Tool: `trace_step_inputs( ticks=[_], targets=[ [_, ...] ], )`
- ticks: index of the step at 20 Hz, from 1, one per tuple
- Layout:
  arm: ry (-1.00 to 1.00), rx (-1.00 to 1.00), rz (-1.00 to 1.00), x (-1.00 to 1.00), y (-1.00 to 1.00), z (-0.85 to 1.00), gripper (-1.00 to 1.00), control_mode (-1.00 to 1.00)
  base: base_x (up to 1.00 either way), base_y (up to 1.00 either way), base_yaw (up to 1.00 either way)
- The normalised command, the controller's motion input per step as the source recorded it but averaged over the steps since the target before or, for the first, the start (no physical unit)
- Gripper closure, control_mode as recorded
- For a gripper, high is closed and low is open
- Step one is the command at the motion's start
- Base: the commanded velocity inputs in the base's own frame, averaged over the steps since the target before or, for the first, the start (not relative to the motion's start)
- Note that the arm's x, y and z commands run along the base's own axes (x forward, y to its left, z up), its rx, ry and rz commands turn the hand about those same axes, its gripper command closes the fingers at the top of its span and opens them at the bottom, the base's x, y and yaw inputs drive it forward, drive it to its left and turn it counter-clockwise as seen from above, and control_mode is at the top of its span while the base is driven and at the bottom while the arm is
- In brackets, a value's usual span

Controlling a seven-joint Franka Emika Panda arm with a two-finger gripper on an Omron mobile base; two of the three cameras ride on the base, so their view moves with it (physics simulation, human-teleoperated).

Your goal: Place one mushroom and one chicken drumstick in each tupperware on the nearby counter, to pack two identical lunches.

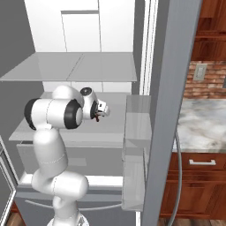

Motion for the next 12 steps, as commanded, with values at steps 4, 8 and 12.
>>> trace_step_inputs(
  ticks=[4,8,12],
  targets=[
    [0.01,0.0,-0.04,0.0,0.0,-0.63,-1.0,-1.0,0.0,0.0,0.0],
    [0.01,0.0,-0.06,-0.22,0.0,-0.71,-1.0,-1.0,0.0,0.0,0.0],
    [0.0,0.0,-0.05,-0.5,0.0,-0.71,-1.0,-1.0,0.0,0.0,0.0]
  ],
)
